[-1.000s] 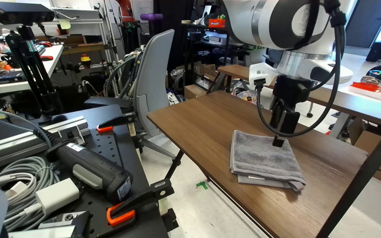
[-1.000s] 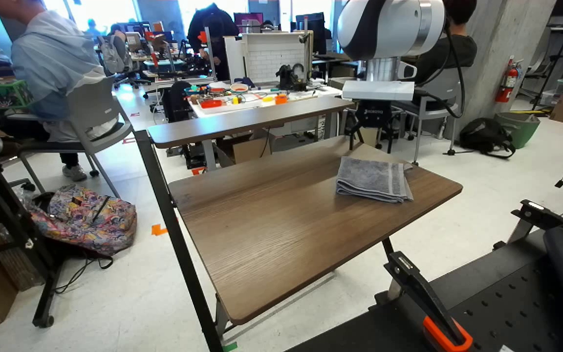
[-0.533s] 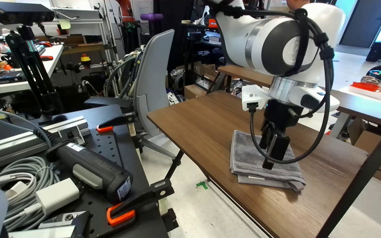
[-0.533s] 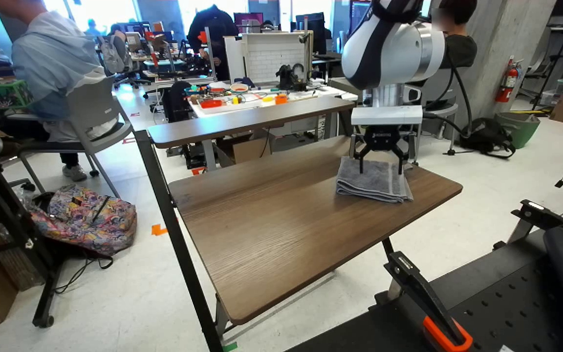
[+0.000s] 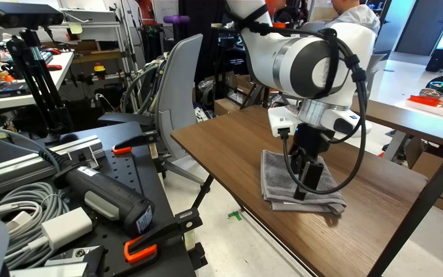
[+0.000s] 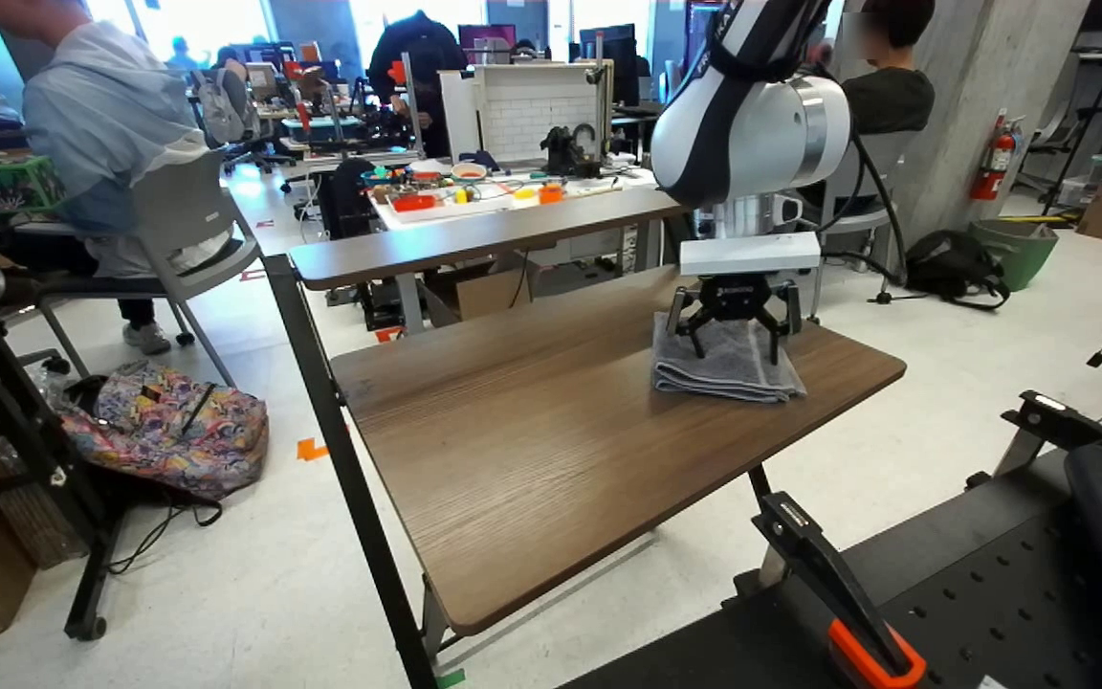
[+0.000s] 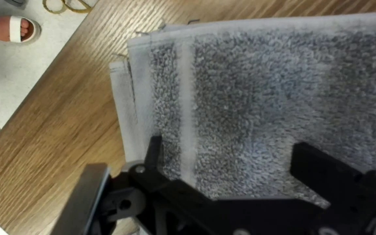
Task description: Move the cloth
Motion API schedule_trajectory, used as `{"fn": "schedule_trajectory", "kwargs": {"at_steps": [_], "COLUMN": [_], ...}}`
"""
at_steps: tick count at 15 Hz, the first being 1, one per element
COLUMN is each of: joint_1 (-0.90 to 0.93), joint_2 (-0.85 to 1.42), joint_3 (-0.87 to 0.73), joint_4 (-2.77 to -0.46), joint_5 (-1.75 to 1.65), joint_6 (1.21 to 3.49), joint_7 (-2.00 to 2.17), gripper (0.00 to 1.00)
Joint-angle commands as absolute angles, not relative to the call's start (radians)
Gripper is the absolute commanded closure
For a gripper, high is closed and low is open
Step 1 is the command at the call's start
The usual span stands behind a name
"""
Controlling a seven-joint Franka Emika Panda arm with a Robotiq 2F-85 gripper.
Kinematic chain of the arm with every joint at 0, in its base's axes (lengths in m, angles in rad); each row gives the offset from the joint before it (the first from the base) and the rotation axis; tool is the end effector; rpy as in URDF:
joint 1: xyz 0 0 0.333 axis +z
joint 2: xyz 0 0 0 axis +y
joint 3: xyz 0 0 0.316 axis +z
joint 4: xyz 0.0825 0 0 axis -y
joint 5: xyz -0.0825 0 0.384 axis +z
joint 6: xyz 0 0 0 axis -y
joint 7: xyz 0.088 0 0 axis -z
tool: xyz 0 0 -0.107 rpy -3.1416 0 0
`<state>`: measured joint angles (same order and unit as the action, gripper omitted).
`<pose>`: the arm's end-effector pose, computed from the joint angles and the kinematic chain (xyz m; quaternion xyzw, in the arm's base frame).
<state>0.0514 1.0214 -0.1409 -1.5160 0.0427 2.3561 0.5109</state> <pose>0.6663 -0.0495 0.0424 0.9540 -0.2831 -0.0734 0.0658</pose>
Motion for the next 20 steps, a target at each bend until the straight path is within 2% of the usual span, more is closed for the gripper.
{"fn": "schedule_trajectory", "kwargs": {"at_steps": [1,12,20], "joint_1": [0.122,0.362,0.402], "joint_2": [1.035,1.039,0.947], "joint_3": [-0.147,-0.12,-0.109], "joint_4": [-1.542,-1.563,-1.64], "joint_5": [0.016,0.007,0.018], "joint_6": [2.412,2.531,2.572], "joint_7": [0.51,0.643,0.717], "gripper": [0.0,0.0,0.0]}}
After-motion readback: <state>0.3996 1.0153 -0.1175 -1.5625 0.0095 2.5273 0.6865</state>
